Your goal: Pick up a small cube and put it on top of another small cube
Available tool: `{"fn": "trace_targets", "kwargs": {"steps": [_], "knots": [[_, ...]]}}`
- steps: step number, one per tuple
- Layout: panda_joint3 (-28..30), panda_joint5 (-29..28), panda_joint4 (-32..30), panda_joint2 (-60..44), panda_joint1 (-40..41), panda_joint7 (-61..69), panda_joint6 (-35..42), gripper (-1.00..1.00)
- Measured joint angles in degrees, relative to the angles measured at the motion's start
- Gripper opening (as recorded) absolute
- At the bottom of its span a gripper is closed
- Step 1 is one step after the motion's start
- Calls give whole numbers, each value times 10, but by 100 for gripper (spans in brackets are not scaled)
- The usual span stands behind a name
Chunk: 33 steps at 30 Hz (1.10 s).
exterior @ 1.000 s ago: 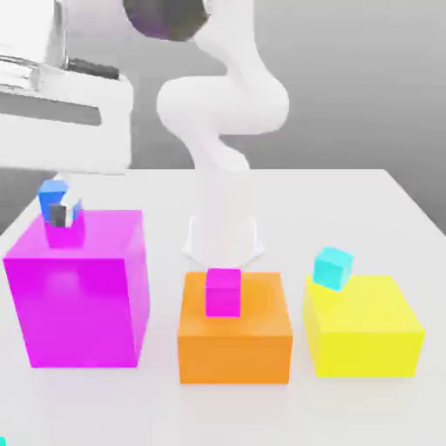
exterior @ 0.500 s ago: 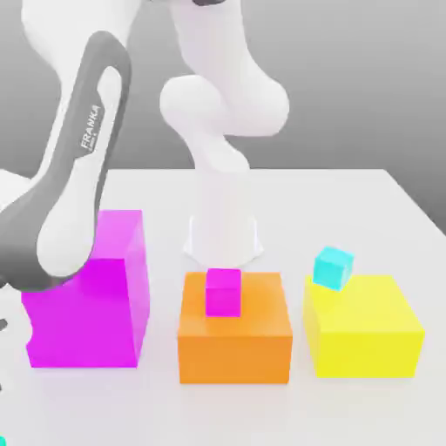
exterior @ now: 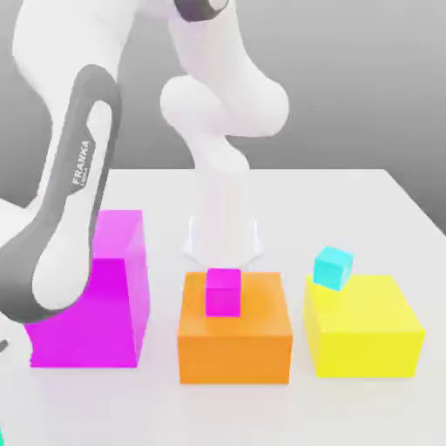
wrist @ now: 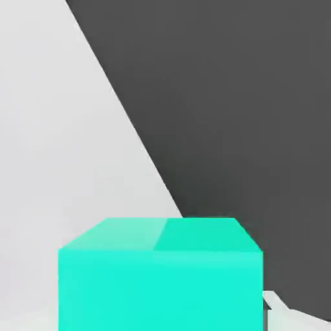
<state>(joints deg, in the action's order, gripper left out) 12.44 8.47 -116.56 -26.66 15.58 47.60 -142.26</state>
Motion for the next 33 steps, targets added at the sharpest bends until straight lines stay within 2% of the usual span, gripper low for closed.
{"fn": "trace_targets", "kwargs": {"steps": [7, 16, 22, 29, 33], "knots": [[16, -60, -112, 148, -81, -193, 31, -100], [-22, -122, -257, 339, -130, -439, 72, -100], [-74, -119, -354, 463, -132, -571, 100, -100], [-131, -78, -466, 601, -143, -692, 126, -100], [-141, -69, -502, 562, -143, -704, 51, -100]]}}
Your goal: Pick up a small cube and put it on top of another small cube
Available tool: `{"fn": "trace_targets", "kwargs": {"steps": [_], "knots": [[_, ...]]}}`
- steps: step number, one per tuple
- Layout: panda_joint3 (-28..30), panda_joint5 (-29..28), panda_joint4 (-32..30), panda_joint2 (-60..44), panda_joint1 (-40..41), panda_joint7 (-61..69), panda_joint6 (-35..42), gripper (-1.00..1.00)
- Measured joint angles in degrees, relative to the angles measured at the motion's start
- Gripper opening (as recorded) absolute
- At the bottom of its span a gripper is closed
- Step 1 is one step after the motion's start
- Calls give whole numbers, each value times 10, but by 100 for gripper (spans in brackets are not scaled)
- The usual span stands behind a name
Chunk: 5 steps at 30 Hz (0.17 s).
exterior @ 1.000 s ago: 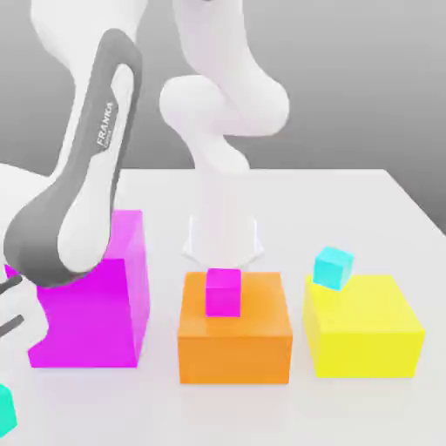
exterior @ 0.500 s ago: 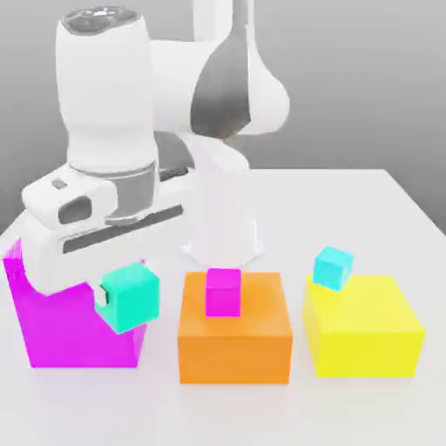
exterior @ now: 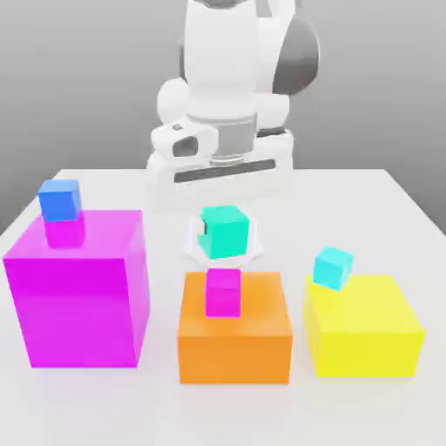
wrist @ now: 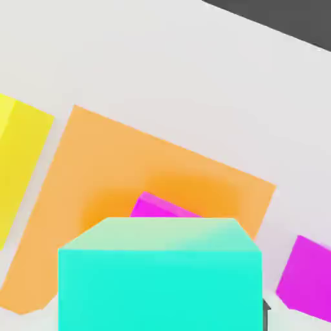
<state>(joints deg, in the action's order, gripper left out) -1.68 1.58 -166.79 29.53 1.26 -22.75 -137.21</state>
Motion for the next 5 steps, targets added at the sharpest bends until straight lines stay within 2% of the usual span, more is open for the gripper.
{"fn": "trace_targets", "kwargs": {"steps": [1, 2, 5], "knots": [[-1, 0, -8, -16, 0, 0, -24, -100], [-1, 0, -15, -32, 0, -1, -47, 100], [-1, 0, -15, -32, 0, -1, -47, 100]]}}
